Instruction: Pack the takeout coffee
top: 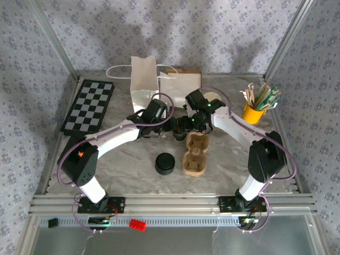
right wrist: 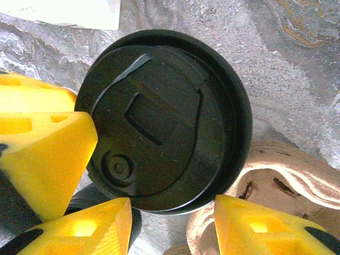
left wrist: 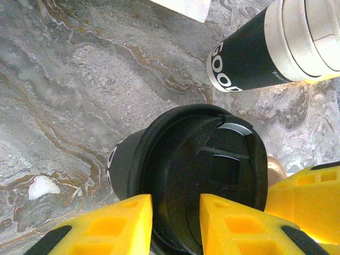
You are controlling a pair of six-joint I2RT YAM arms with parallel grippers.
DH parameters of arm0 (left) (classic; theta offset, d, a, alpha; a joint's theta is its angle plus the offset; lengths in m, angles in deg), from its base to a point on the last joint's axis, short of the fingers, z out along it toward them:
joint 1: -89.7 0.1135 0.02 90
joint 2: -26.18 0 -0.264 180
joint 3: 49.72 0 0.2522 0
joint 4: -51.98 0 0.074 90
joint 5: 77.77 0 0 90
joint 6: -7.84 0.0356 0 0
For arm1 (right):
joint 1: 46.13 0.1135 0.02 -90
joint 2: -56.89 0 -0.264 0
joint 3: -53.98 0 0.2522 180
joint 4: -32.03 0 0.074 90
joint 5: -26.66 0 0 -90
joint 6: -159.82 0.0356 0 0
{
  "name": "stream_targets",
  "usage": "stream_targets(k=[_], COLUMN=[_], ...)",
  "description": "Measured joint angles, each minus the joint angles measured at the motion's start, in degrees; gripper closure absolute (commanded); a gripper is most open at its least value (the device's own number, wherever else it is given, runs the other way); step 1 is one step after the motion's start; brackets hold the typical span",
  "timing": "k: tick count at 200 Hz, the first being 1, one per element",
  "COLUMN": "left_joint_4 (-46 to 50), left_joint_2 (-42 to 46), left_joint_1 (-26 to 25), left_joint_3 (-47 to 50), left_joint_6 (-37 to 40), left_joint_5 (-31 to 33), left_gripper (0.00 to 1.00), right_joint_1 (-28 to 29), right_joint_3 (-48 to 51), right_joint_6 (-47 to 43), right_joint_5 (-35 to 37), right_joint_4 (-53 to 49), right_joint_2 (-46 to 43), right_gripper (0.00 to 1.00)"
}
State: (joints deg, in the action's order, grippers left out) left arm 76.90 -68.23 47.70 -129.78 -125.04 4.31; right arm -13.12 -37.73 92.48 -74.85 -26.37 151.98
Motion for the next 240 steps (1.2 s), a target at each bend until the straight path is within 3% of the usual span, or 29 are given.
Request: stream_targets(k=[66, 106, 156, 240], left_joint_4=[2.2, 3.4, 5.9, 8.9], left_joint_2=[4.6, 12.0, 19.4, 22.8], left_joint_1=[0.0, -1.2, -3.5, -4.3], left_joint_3=[0.6, 5.1, 10.2, 13.2], left_joint_6=[0.1, 0.3, 0.4, 0.4], left_joint_5=[0.4, 2.0, 4.5, 7.1], left_gripper=[0.68, 0.67, 0.66, 0.64], right_joint_1=[0.7, 2.9, 7.8, 13.6], right_joint_3=[0.8, 7.1, 15.8, 16.5], right_joint_6=[1.7, 8.8, 19.8, 30.8], right_joint_5=[3.8, 10.3, 15.8, 22.1], right_joint_4=[-2.5, -5.4, -5.7, -5.0], right_joint_2=[-8.0, -14.3, -13.9, -8.0], right_gripper=[0.40, 0.35, 0.39, 0.48])
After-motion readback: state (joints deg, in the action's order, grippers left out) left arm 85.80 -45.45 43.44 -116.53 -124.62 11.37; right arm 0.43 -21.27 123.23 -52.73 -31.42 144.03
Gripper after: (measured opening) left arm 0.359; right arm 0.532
